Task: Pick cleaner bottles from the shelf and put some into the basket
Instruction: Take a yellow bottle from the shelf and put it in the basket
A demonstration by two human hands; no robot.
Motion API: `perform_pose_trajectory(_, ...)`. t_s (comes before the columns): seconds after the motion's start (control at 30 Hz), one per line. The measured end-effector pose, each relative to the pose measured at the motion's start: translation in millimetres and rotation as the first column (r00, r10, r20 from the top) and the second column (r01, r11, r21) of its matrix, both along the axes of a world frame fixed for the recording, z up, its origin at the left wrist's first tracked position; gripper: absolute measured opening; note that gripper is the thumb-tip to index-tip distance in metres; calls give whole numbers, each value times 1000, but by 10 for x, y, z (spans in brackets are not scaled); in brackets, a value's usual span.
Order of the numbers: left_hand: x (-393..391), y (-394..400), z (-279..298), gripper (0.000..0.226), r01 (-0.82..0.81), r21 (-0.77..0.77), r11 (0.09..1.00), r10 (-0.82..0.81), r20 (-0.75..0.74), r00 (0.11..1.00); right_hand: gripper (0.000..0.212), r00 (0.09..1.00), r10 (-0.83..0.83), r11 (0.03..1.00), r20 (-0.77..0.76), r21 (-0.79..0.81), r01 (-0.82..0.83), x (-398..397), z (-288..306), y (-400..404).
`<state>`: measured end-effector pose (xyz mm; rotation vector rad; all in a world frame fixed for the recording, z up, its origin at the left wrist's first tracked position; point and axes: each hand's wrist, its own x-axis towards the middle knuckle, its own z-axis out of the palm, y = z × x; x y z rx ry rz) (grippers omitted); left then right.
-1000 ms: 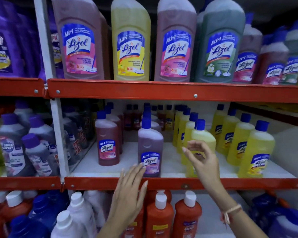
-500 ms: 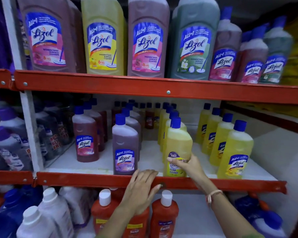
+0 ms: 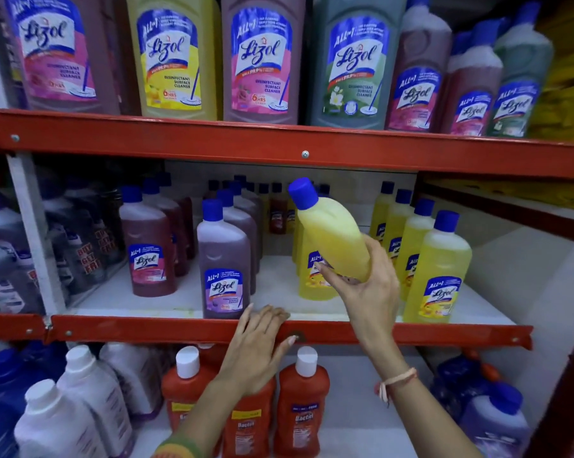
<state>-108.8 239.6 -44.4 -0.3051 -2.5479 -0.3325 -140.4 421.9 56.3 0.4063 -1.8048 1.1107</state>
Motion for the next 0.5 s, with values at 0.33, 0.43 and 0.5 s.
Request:
perform_pose_trajectory(0.33,75,56,-4,59,-84,-66,994,85,19,996,61,717,687,702,116,-361,-614,334,144,199)
perform_pose_trajectory(0.43,92,75,7,59,-80,-67,995,81,12,997,53,438,885,450,154,-518,-727,372,75,198)
perform_pose_trajectory(0.5,102,71,16,58,-72,-77,994,74,19,997,59,280,945,325,169,-575,-751,392,33,191)
